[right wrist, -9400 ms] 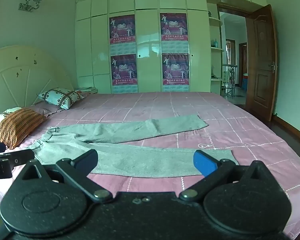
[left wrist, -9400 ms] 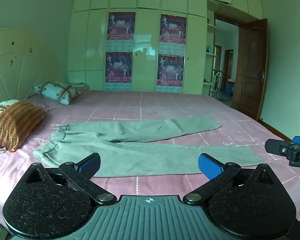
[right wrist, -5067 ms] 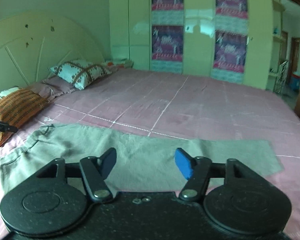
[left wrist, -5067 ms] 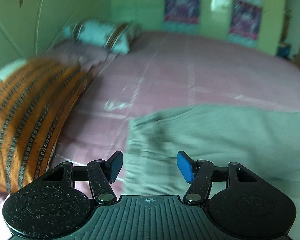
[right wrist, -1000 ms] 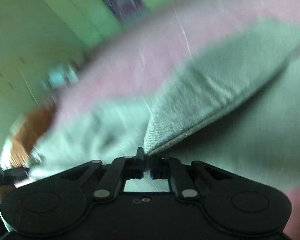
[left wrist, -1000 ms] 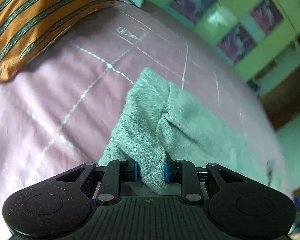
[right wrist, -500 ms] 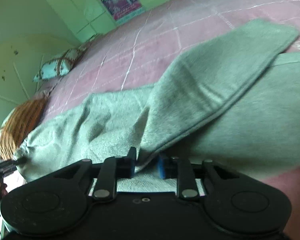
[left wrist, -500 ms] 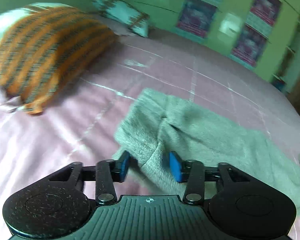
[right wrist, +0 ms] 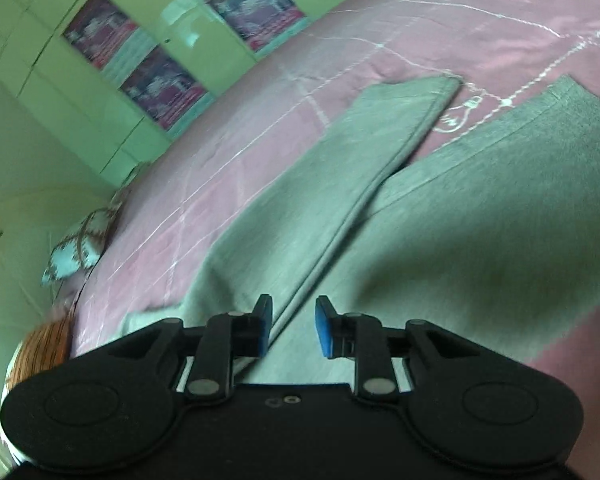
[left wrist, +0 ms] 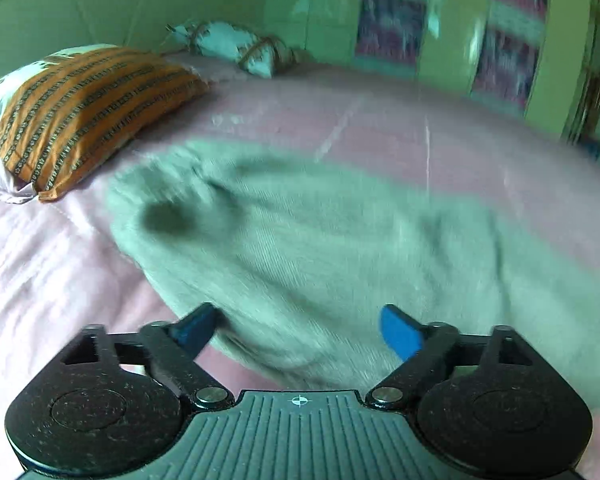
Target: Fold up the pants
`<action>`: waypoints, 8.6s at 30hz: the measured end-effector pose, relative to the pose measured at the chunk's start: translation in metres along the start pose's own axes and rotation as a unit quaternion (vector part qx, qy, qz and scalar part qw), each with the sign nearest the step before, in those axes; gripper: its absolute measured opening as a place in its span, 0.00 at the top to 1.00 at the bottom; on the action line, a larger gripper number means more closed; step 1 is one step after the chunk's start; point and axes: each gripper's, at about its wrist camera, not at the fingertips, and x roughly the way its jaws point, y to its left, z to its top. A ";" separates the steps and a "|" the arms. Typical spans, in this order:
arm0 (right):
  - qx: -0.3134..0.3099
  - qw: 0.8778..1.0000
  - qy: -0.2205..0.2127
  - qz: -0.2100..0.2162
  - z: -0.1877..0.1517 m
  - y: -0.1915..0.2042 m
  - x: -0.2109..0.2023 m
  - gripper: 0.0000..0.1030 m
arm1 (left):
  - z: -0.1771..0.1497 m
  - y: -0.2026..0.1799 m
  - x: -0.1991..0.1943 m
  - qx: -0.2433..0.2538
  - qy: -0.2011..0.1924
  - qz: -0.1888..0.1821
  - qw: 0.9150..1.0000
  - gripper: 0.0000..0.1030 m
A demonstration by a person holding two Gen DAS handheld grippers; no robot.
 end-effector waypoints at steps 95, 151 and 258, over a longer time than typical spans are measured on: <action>0.101 0.988 -0.067 -0.092 0.031 -0.152 -0.109 0.94 | -0.023 0.004 0.014 -0.016 0.012 -0.026 0.999 0.00; -0.384 0.890 0.201 0.139 -0.064 0.264 0.238 0.70 | 0.119 0.119 0.115 -0.100 0.017 -0.043 0.994 0.26; 0.114 0.984 -0.119 -0.065 0.016 -0.166 -0.134 0.81 | 0.008 -0.096 -0.019 0.071 -0.015 -0.108 0.992 0.00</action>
